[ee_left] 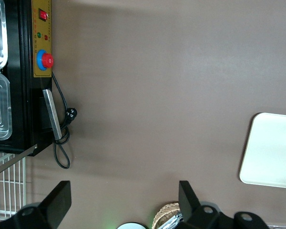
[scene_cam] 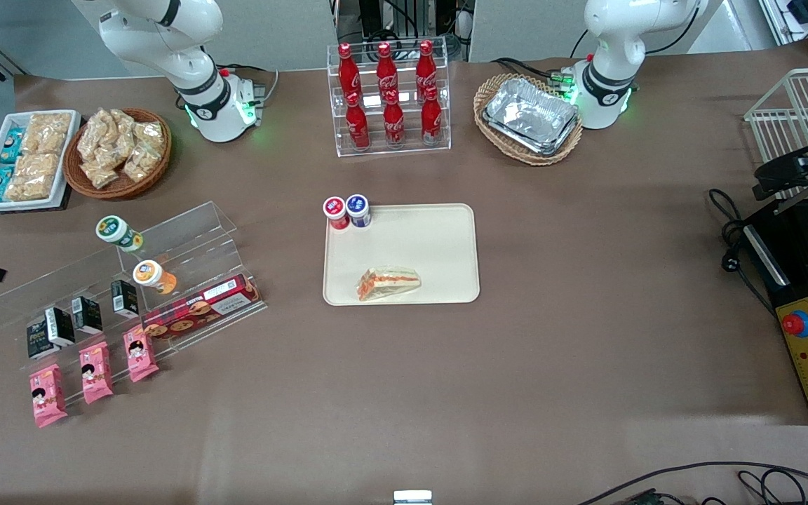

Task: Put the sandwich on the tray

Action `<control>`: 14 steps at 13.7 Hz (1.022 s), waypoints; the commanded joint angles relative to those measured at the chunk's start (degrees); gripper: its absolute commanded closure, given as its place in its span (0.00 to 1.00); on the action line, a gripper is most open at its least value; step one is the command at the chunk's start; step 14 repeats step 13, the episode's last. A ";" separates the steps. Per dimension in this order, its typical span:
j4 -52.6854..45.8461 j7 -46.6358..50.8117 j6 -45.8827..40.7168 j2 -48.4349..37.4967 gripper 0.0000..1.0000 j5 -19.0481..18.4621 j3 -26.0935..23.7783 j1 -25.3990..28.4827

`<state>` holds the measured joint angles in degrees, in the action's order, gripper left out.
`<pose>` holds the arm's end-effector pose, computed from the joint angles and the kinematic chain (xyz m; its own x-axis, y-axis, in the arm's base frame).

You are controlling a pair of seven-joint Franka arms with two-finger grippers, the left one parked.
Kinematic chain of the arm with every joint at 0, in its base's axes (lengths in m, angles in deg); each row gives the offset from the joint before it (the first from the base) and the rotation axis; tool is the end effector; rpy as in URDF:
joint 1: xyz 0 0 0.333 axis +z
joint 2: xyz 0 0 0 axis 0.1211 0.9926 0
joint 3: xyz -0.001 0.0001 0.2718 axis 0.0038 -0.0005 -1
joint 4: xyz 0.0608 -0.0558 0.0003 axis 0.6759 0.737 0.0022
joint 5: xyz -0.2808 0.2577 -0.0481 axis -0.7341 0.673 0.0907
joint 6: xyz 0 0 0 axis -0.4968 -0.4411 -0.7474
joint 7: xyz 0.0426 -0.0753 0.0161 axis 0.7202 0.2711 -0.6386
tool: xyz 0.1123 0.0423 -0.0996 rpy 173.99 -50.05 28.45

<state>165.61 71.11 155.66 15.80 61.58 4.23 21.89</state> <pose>0.5692 -0.1841 0.4782 0.9683 -0.2444 -0.0510 -0.2475 -0.9667 -0.0651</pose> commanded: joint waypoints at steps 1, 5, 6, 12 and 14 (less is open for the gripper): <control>-4.61 -0.22 -5.03 -0.28 0.00 -2.00 -0.95 -1.40; -6.02 -0.14 -8.55 -5.54 0.00 -6.29 -4.63 -1.40; -5.94 -0.14 -9.25 -6.69 0.00 -8.13 -6.99 -1.58; -5.94 0.39 -10.23 -8.20 0.00 -12.37 -27.03 -18.42; -5.94 0.39 -10.14 -8.20 0.00 -12.37 -29.84 -21.32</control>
